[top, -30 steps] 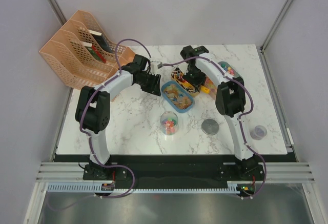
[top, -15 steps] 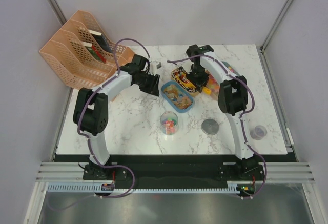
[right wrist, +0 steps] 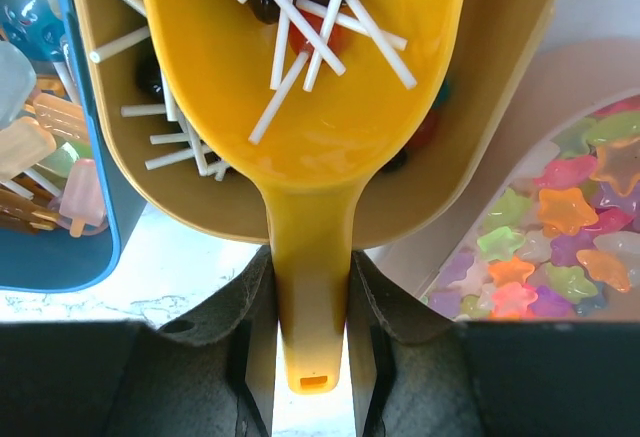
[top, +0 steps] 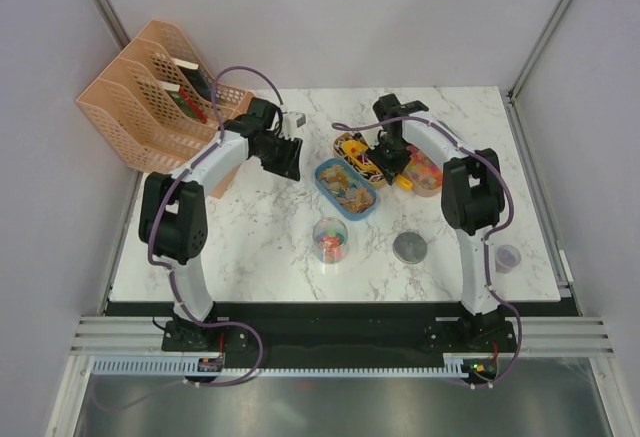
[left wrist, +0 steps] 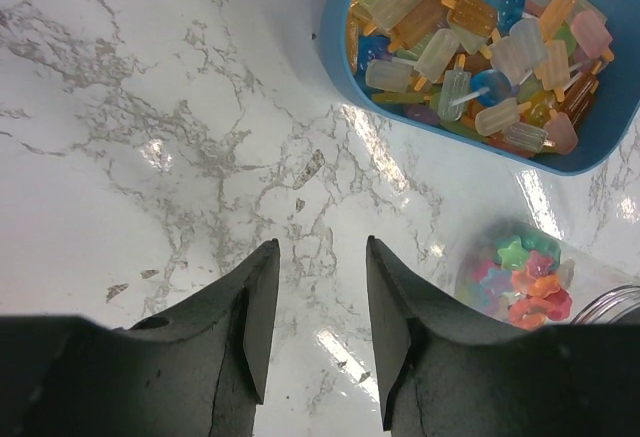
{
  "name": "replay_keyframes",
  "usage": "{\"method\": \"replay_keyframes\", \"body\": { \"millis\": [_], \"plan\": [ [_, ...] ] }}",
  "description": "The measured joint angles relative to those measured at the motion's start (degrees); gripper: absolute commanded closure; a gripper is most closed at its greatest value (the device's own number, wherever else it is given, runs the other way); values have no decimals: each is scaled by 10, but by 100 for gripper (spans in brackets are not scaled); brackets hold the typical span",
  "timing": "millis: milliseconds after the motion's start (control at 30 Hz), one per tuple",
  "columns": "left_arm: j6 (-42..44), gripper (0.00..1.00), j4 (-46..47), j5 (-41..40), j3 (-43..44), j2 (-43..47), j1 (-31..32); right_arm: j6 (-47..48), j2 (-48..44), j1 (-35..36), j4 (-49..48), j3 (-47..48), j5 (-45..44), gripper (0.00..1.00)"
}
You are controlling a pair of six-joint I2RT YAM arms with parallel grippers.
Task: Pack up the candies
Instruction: Scoop the fake candies from the storage box.
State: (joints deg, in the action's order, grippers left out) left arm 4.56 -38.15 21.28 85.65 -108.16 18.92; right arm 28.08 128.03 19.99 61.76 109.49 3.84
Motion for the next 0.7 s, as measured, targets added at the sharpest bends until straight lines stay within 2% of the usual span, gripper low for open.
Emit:
{"method": "replay_keyframes", "body": {
  "millis": [267,433,533,567,600,700],
  "plan": [
    [29,52,-21,-18,9,0,-1,-21,-57,-7,-88,-92,9,100],
    [43,51,-31,-33,19,0,-7,-19,-119,-15,-105,-144,8,100],
    [46,36,-31,-47,30,2,-12,-5,-160,-18,-103,-149,8,100],
    [47,23,-30,-54,31,5,-14,3,-177,-19,-101,-149,9,100],
    [49,17,-31,-61,31,9,-15,15,-198,-19,-96,-148,9,100],
    [47,13,-33,-73,30,22,-16,45,-233,-15,-78,-149,10,100]
  ]
}}
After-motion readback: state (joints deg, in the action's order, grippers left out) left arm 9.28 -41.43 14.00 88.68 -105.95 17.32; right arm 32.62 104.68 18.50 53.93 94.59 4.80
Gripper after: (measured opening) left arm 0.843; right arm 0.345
